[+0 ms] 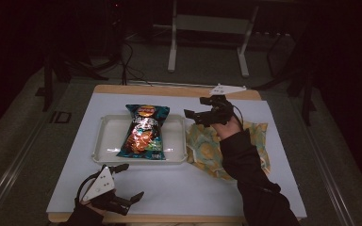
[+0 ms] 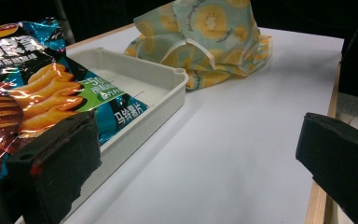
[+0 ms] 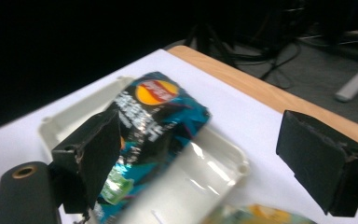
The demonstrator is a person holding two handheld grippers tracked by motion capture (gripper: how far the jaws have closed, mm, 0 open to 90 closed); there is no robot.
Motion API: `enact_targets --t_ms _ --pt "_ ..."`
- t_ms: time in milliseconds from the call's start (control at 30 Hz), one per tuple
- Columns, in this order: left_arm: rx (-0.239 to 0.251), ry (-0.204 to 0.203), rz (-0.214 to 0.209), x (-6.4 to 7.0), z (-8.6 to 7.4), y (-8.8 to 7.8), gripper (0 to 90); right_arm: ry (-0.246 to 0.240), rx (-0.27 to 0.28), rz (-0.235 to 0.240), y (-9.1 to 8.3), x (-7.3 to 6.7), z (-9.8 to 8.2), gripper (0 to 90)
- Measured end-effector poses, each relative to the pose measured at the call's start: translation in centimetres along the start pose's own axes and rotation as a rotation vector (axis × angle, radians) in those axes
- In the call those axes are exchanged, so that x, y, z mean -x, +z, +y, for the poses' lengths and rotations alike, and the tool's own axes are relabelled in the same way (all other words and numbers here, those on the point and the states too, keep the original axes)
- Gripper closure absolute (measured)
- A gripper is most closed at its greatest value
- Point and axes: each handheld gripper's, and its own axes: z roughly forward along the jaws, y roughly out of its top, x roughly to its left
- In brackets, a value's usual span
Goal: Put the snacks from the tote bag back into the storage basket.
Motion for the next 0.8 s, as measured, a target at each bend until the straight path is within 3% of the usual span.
enact_targets --t_ms 167,800 --pt "0.001 -0.002 0.000 0.0 0.0 0.0 0.3 -0.026 0.003 -0.061 -1.5 0.6 -0.6 14.0" --pt "-0.003 -0.001 -0.001 0.1 0.0 0.1 0.3 0.015 0.026 -0.174 -7.8 3.1 -3.6 14.1"
